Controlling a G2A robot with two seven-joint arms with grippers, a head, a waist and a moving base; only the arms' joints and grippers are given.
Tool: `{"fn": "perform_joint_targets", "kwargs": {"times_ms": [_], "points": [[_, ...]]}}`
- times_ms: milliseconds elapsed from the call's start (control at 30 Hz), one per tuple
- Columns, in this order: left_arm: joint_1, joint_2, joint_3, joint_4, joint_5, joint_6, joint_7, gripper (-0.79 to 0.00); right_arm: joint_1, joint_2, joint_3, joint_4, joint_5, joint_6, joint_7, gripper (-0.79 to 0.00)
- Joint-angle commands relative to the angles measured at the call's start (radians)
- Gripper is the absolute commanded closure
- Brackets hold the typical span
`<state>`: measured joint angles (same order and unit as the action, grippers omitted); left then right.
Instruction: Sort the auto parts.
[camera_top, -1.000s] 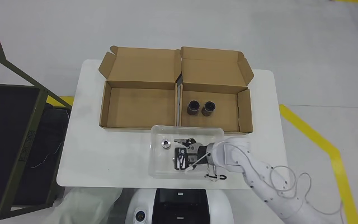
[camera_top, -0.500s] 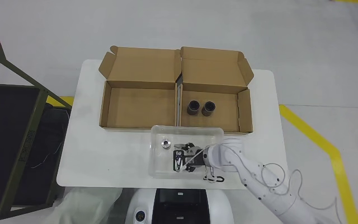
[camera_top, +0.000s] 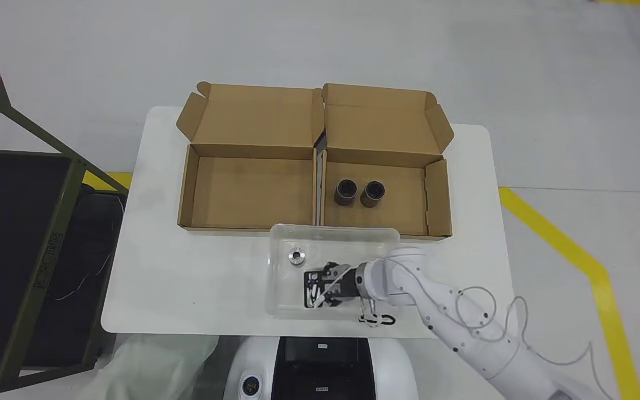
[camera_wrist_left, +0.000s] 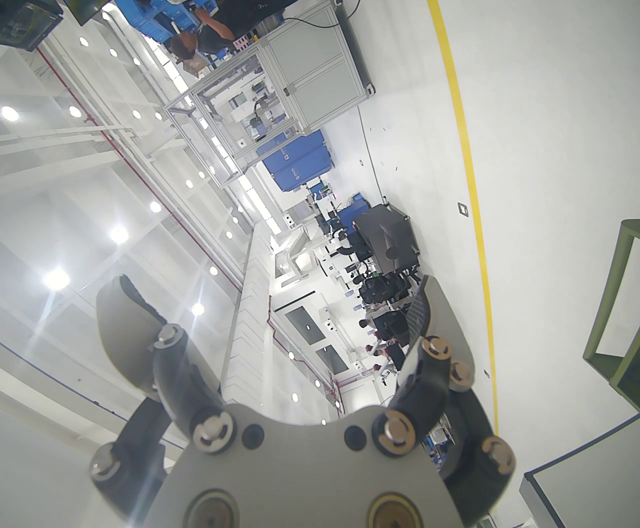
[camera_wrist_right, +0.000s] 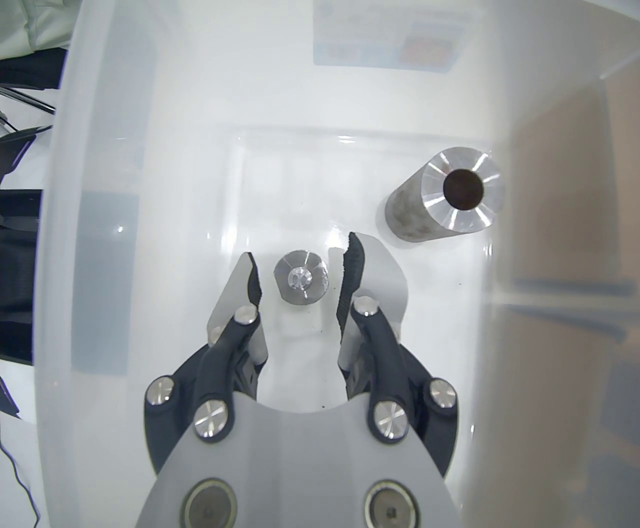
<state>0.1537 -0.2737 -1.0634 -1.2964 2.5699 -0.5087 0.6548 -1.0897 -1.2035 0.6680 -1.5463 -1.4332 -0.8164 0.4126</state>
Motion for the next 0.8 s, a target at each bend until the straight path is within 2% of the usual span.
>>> {"fn": "perform_joint_targets", "kwargs": {"times_ms": [0, 33, 433, 767], "points": [[0.0, 0.0, 0.0, 0.0, 0.0, 0.0, 0.0, -0.785, 0.002, 0.0, 0.003, -0.001, -0.001, 0.004, -0.001, -0.065], [0.0, 0.0, 0.0, 0.0, 0.0, 0.0, 0.0, -0.785, 0.002, 0.001, 0.006, -0.005, -0.001, 0.005, -0.002, 0.0], [0.0, 0.0, 0.0, 0.0, 0.0, 0.0, 0.0, -0.785, -0.041, 0.025, 0.06, -0.14, 0.009, -0.024, 0.006, 0.0], [0.0, 0.0, 0.0, 0.0, 0.0, 0.0, 0.0, -0.785, -0.088, 0.047, 0.147, -0.288, 0.065, -0.003, -0.051, 0.0]]}}
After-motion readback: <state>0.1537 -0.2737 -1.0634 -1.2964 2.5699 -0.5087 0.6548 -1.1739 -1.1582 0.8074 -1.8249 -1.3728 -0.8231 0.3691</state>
